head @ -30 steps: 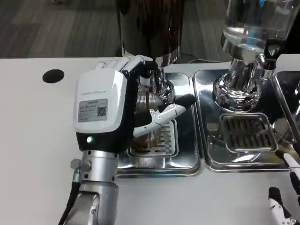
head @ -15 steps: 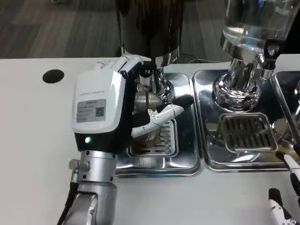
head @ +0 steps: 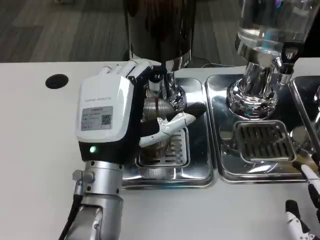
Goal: Grasp the cup under the faucet to collect the drink, then remove the cup.
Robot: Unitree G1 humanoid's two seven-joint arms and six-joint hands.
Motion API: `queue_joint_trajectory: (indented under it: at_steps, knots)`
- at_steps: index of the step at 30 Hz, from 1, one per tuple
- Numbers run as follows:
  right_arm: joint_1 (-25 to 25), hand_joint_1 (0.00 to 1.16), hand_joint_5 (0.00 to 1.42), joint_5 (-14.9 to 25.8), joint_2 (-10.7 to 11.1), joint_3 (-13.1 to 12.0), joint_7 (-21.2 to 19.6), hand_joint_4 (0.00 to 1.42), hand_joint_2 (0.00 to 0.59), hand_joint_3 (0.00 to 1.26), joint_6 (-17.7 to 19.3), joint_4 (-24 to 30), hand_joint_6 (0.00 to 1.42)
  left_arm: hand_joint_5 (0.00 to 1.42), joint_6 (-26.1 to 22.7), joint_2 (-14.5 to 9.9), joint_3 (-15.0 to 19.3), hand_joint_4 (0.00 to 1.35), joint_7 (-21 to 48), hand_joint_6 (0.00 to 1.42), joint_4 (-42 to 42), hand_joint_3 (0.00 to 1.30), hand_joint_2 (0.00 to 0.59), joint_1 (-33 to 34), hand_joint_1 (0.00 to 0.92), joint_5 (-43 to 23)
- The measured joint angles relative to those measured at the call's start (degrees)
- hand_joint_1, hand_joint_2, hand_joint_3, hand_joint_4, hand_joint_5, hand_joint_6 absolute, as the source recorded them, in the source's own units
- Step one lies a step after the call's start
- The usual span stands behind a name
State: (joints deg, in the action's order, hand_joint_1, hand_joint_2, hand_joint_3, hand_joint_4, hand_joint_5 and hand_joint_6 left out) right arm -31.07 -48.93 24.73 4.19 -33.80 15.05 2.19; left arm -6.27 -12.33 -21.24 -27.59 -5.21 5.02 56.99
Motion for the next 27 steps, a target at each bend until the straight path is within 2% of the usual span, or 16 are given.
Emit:
queue_joint_trajectory:
  at_steps: [17,20,23,27]
  knots:
    - [0.1,0.1,0.0,0.8,0.0,0.3,0.0,0.0,0.451,0.15,0.0,0.0,0.0,0.48,0.0,0.0,0.0,0.35,0.1,0.39,-0.1,0.53,0.073,0.1,0.0,0.1]
    - [0.3,0.1,0.0,0.8,0.0,0.3,0.0,0.0,0.451,0.15,0.0,0.0,0.0,0.42,0.0,0.0,0.0,0.28,0.1,0.36,-0.2,0.47,0.073,0.1,0.0,0.1]
    - [0.4,0.1,0.0,0.9,0.0,0.3,0.1,0.0,0.451,0.15,0.0,0.0,0.0,0.3,-0.1,-0.1,0.0,0.14,0.3,0.28,-0.3,0.36,0.074,0.0,0.0,0.2]
    - [0.4,0.1,0.0,1.2,0.1,0.1,0.3,0.0,0.451,0.15,0.0,0.0,0.0,0.23,-0.9,-0.1,0.0,0.01,1.4,0.22,-0.5,0.24,0.057,0.0,0.0,1.0]
